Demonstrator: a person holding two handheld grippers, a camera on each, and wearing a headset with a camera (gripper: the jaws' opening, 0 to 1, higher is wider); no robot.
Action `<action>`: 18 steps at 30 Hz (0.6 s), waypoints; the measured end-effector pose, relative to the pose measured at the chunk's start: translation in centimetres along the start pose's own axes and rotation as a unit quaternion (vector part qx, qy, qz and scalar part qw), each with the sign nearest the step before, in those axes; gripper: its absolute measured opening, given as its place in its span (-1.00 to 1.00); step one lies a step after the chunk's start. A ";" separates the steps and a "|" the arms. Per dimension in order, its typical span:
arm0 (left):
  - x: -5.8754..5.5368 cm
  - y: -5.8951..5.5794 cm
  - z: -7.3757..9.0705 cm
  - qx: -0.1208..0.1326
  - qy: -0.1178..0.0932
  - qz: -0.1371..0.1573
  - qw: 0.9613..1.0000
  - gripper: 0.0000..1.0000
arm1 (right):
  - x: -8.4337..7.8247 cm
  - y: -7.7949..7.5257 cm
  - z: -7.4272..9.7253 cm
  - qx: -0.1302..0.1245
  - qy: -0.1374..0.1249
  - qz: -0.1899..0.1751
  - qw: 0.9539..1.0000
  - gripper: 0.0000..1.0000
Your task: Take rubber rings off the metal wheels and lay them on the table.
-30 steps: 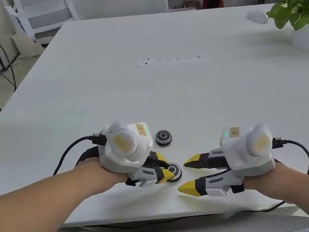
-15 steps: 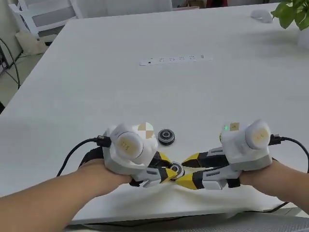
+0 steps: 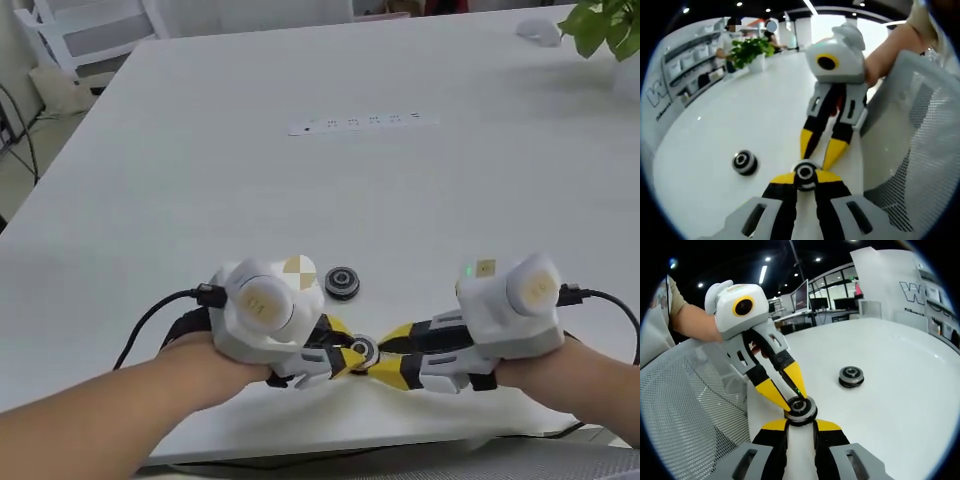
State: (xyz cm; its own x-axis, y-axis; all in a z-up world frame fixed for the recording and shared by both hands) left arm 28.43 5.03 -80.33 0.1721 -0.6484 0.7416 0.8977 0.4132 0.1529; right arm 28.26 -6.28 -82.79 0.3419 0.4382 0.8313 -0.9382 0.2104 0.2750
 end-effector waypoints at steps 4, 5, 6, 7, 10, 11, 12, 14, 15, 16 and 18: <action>0.0 0.0 0.0 0.002 -0.001 0.001 1.000 -0.73 | -0.1 0.0 0.1 -0.004 0.004 0.005 1.000 -0.78; 0.0 0.0 0.0 0.002 -0.001 0.000 1.000 -0.73 | -0.1 0.0 0.2 -0.004 0.004 0.005 1.000 -0.80; 0.0 0.0 0.0 0.003 -0.001 0.000 1.000 -0.73 | -0.1 0.1 0.2 -0.004 0.005 0.006 1.000 -0.82; 0.0 0.0 0.0 0.004 -0.001 0.000 1.000 -0.73 | -0.1 0.1 0.2 -0.004 0.005 0.007 1.000 -0.83; 0.0 -0.1 0.0 0.005 -0.001 -0.001 1.000 -0.73 | -0.1 0.1 0.2 -0.004 0.007 0.006 1.000 -0.89; 0.0 -0.1 0.0 0.005 -0.001 -0.001 1.000 -0.73 | -0.1 0.0 0.2 -0.004 0.006 0.005 1.000 -0.91; 0.0 -0.1 0.0 0.006 -0.001 -0.001 1.000 -0.73 | -0.1 0.0 0.2 -0.004 0.006 0.002 1.000 -0.94; -0.1 -0.1 0.0 0.006 -0.001 -0.001 1.000 -0.73 | -0.1 0.0 0.3 -0.005 0.003 -0.007 1.000 -0.97; -0.1 -0.1 0.0 0.006 -0.001 -0.001 1.000 -0.73 | -0.1 -0.1 0.3 -0.005 0.002 -0.012 1.000 -0.98; -0.1 -0.1 0.0 0.007 -0.001 -0.002 1.000 -0.73 | -0.1 -0.1 0.3 -0.005 0.001 -0.017 1.000 -0.99; -0.1 -0.2 0.0 0.008 0.000 -0.004 1.000 -0.74 | -0.1 -0.2 0.3 -0.008 -0.001 -0.027 1.000 -1.00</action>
Point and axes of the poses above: the centre of the closed fingertips' face, and the gripper's own axes: z roughly backward along the fingers, y roughly to its left, x roughly out of its top, the point moved 7 cm from there along z, roughly backward along the fingers, and after that the axes turned 8 degrees about x, right-handed, at the moved point
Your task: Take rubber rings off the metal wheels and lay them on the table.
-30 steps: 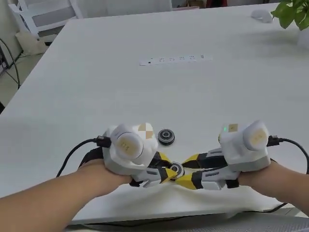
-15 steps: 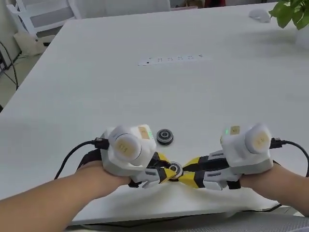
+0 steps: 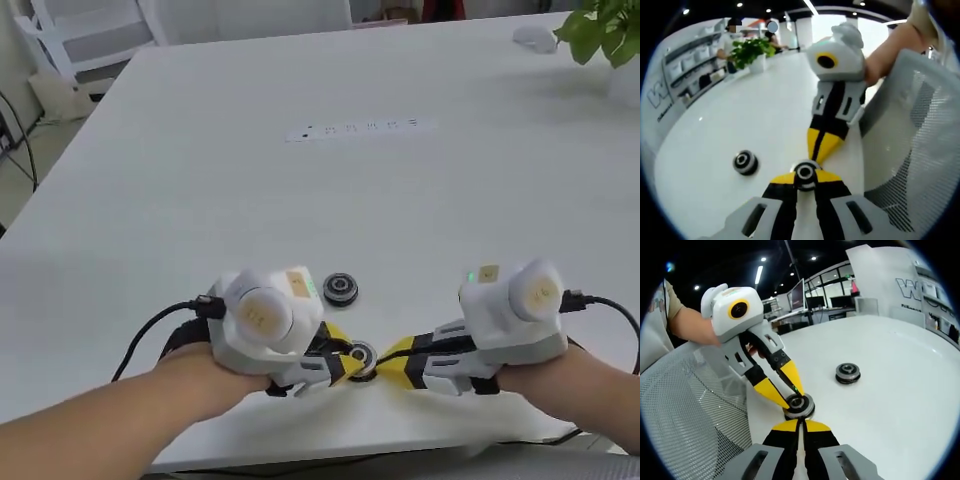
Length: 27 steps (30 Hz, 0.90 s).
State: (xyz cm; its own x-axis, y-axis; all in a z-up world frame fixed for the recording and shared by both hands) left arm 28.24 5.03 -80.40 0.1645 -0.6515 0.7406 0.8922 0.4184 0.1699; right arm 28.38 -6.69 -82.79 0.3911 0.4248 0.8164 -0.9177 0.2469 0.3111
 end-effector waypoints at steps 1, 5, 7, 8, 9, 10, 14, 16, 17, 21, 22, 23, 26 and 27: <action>0.0 0.0 0.0 0.000 0.000 -0.001 1.000 -0.74 | 0.0 -0.1 0.1 -0.005 -0.001 -0.008 1.000 -1.00; 0.0 0.0 0.0 0.002 0.001 -0.002 1.000 -0.74 | 0.0 -0.3 0.4 -0.004 -0.024 -0.060 0.998 -1.00; 0.0 0.0 0.0 0.002 0.001 -0.003 1.000 -0.74 | 0.0 -0.5 0.6 -0.006 -0.033 -0.075 0.997 -1.00; 0.0 0.0 0.0 0.002 0.001 -0.003 1.000 -0.74 | 0.1 -0.4 0.7 -0.005 -0.037 -0.082 0.996 -1.00; 0.0 0.0 0.0 0.003 0.001 -0.003 1.000 -0.74 | 0.1 -0.5 0.7 -0.005 -0.039 -0.084 0.996 -1.00; 0.0 0.0 0.0 0.003 0.002 -0.003 1.000 -0.74 | 0.2 -0.5 0.7 -0.005 -0.044 -0.090 0.995 -1.00; 0.1 0.0 0.0 0.004 0.003 -0.003 1.000 -0.75 | 0.4 -0.5 0.7 -0.003 -0.057 -0.106 0.993 -1.00; 0.1 0.0 -0.1 0.006 0.005 -0.002 1.000 -0.75 | 0.5 -0.4 0.7 -0.001 -0.061 -0.111 0.992 -1.00; 0.2 -0.1 -0.1 0.006 0.006 -0.001 1.000 -0.75 | 0.5 -0.4 0.7 -0.001 -0.062 -0.113 0.992 -1.00; 0.3 -0.2 -0.1 0.013 0.008 -0.001 1.000 -0.75 | 0.6 -0.4 0.8 0.003 -0.071 -0.114 0.991 -1.00; 0.3 -0.2 -0.1 0.014 0.009 0.000 1.000 -0.75 | 0.6 -0.4 0.8 0.004 -0.072 -0.116 0.991 -1.00; 0.2 -0.2 -0.1 0.015 0.009 0.000 1.000 -0.75 | 0.6 -0.3 0.8 0.006 -0.073 -0.117 0.990 -1.00; 0.2 -0.2 -0.1 0.016 0.009 0.001 1.000 -0.76 | 0.8 -0.2 0.7 0.010 -0.074 -0.121 0.990 -1.00; 0.2 -0.2 -0.1 0.017 0.010 0.001 1.000 -0.76 | 0.8 -0.2 0.7 0.011 -0.074 -0.119 0.990 -1.00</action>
Point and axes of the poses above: the centre of the closed fingertips' face, and the gripper's own axes: z roughly backward along the fingers, y roughly to its left, x roughly out of its top, the point moved 7 cm from there along z, roughly backward along the fingers, and after that the axes turned 8 degrees about x, right-handed, at the moved point
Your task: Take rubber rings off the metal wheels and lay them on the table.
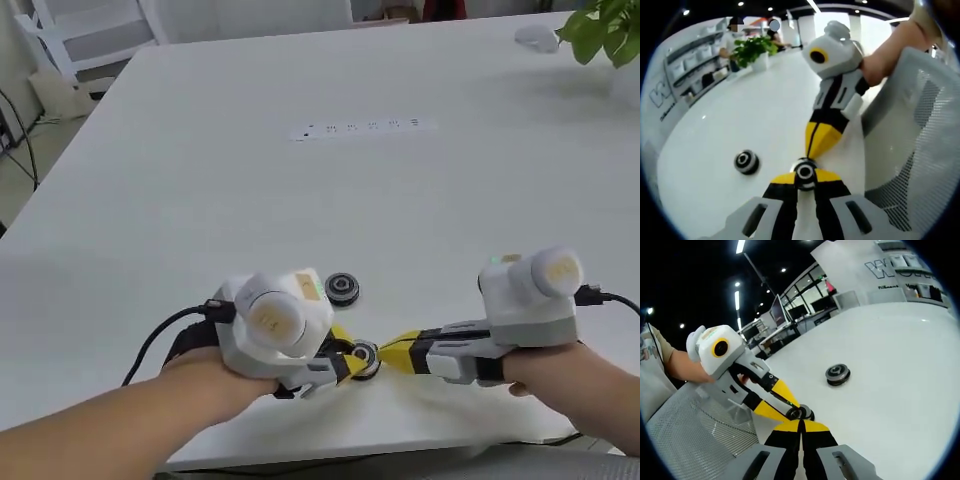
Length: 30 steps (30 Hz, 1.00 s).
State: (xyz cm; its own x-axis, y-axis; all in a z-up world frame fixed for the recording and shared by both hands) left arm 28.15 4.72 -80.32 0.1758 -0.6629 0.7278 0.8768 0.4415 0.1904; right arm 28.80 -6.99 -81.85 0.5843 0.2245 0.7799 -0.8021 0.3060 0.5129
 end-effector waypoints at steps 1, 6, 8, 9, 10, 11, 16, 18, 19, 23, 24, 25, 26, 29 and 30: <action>0.0 0.0 0.0 0.001 0.000 -0.001 1.000 -0.76 | 0.0 0.1 0.0 0.001 0.000 0.001 1.000 -1.00; 0.0 0.0 0.0 0.001 0.001 0.001 1.000 -0.76 | 0.1 0.2 -0.2 0.007 0.002 0.005 1.000 -1.00; 0.0 0.0 0.0 0.001 0.001 0.001 1.000 -0.76 | 0.1 0.3 -0.3 0.008 0.004 0.008 1.000 -1.00; 0.0 0.0 0.0 0.001 0.001 0.001 1.000 -0.77 | 0.1 0.3 -0.3 0.009 0.005 0.011 1.000 -1.00; 0.0 0.0 0.0 0.001 0.000 0.001 1.000 -0.77 | 0.1 0.4 -0.3 0.011 0.005 0.010 1.000 -1.00; 0.0 0.0 0.0 0.001 0.000 0.000 1.000 -0.77 | 0.1 0.4 -0.4 0.012 0.005 0.010 1.000 -1.00; -0.1 0.0 0.0 0.001 -0.002 0.001 1.000 -0.77 | 0.1 0.7 -0.5 0.017 0.006 0.014 1.000 -1.00; -0.1 0.0 0.0 0.001 -0.002 0.001 1.000 -0.77 | 0.2 0.7 -0.5 0.019 0.007 0.018 1.000 -1.00; -0.1 0.0 0.0 0.000 -0.004 0.001 1.000 -0.77 | 0.2 0.7 -0.6 0.020 0.008 0.018 1.000 -1.00; -0.2 0.0 0.1 0.001 -0.005 0.001 1.000 -0.77 | 0.5 2.5 -1.1 0.092 0.004 0.011 0.996 -1.00; -0.2 0.0 0.1 0.001 -0.006 0.002 1.000 -0.77 | 0.9 1.3 -0.9 0.043 0.016 0.084 0.995 -1.00; -0.2 0.0 0.1 0.001 -0.007 0.004 1.000 -0.77 | 0.6 1.6 -0.9 0.046 0.010 0.037 0.998 -1.00; -0.2 0.1 0.1 0.002 -0.007 0.004 1.000 -0.77 | 0.5 1.4 -0.7 0.046 0.011 0.035 0.998 -1.00; -0.1 0.1 0.0 0.002 -0.008 0.004 1.000 -0.77 | -0.1 1.2 -0.6 0.039 0.016 0.036 0.998 -1.00; -0.1 0.1 0.0 0.002 -0.009 0.004 1.000 -0.77 | 0.0 1.1 -0.5 0.033 0.016 0.038 0.999 -1.00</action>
Point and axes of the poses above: the centre of the closed fingertips' face, and the gripper's own axes: z roughly backward along the fingers, y roughly to its left, x roughly out of its top, the point moved 7 cm from there along z, roughly backward along the fingers, and after that the axes turned 8 degrees about x, right-handed, at the moved point
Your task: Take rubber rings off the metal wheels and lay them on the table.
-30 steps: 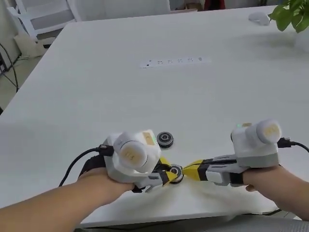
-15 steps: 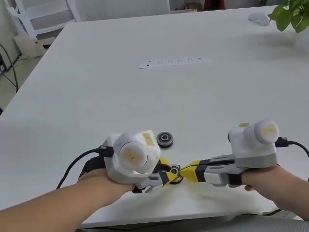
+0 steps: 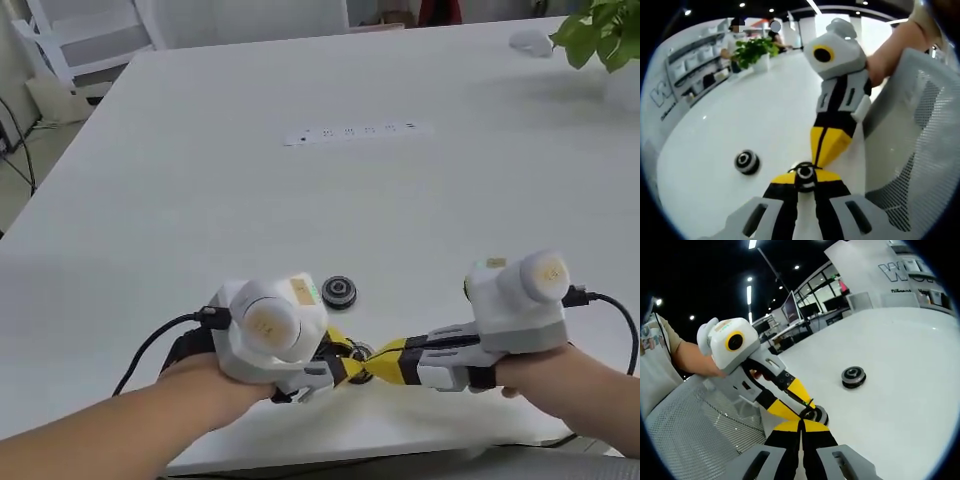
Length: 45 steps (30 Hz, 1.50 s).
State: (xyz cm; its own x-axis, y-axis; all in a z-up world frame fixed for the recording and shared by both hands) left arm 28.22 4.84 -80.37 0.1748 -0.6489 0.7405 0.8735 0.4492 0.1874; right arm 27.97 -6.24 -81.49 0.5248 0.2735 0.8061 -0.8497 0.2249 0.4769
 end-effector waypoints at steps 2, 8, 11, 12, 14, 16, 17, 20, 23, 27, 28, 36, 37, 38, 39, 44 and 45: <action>0.0 0.1 0.0 0.000 -0.001 0.001 1.000 -0.76 | 0.2 -0.4 0.4 -0.017 -0.006 -0.005 1.000 -1.00; 0.0 0.1 -0.1 -0.005 -0.005 0.001 1.000 -0.75 | 0.2 -0.6 0.5 -0.022 -0.013 -0.015 1.000 -1.00; 0.1 0.3 -0.2 -0.010 -0.006 0.006 1.000 -0.74 | 0.3 -0.5 0.5 -0.020 -0.012 -0.012 1.000 -1.00; 0.1 0.3 -0.2 -0.011 -0.006 0.005 1.000 -0.73 | 0.2 -0.5 0.5 -0.020 -0.012 -0.012 1.000 -1.00; 0.1 0.2 -0.2 -0.012 -0.004 -0.001 1.000 -0.73 | 0.2 -0.5 0.5 -0.019 -0.011 -0.012 1.000 -1.00; 0.2 0.3 -0.1 -0.013 -0.003 -0.002 1.000 -0.71 | 0.2 -0.4 0.5 -0.017 -0.012 -0.011 1.000 -1.00; 0.2 0.3 0.0 -0.014 -0.002 -0.003 1.000 -0.70 | 0.3 -0.4 0.4 -0.017 -0.013 -0.012 1.000 -1.00; 0.2 0.1 0.2 -0.021 -0.001 -0.004 1.000 -0.62 | 0.4 -0.4 0.4 -0.014 -0.016 -0.013 1.000 -1.00; 0.4 -0.1 0.6 -0.026 -0.002 -0.010 1.000 -0.55 | 0.5 -0.3 0.4 -0.011 -0.017 -0.013 1.000 -1.00; 0.7 0.0 1.3 -0.031 -0.009 -0.005 0.999 -0.48 | 0.7 -0.3 0.5 -0.010 -0.020 -0.016 1.000 -1.00; 0.8 0.0 1.5 -0.033 -0.011 -0.003 0.999 -0.45 | 0.7 -0.3 0.5 -0.010 -0.021 -0.016 1.000 -1.00; 1.2 0.7 4.0 -0.031 -0.037 0.025 0.998 -0.26 | 1.5 0.0 0.8 -0.004 -0.037 -0.024 0.999 -1.00; 1.2 0.9 4.3 -0.030 -0.039 0.027 0.998 -0.21 | 1.6 0.0 0.8 -0.004 -0.038 -0.024 0.999 -1.00; 1.2 0.9 4.6 -0.029 -0.041 0.026 0.998 -0.18 | 1.7 0.1 0.8 -0.003 -0.040 -0.025 0.999 -1.00; 1.2 1.0 4.8 -0.027 -0.043 0.024 0.998 -0.15 | 1.8 0.1 0.8 -0.002 -0.040 -0.024 0.999 -1.00; 1.4 1.5 6.3 -0.022 -0.056 0.032 0.998 -0.03 | 2.5 0.6 0.7 0.001 -0.041 -0.019 0.999 -1.00; 1.5 1.7 6.6 -0.020 -0.059 0.035 0.997 0.00 | 2.7 0.8 0.7 0.002 -0.041 -0.018 0.999 -1.00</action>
State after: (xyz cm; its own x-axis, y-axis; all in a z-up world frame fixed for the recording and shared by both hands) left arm 26.93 8.69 -74.70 0.1835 -0.5392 0.8219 0.8791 0.4641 0.1082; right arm 28.67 -5.99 -78.65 0.5486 0.1874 0.8148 -0.8310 0.2301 0.5065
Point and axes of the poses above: the centre of the closed fingertips' face, and the gripper's own axes: z roughly backward along the fingers, y roughly to its left, x roughly out of its top, the point moved 7 cm from there along z, roughly backward along the fingers, and after that the axes turned 8 degrees about x, right-handed, at the moved point
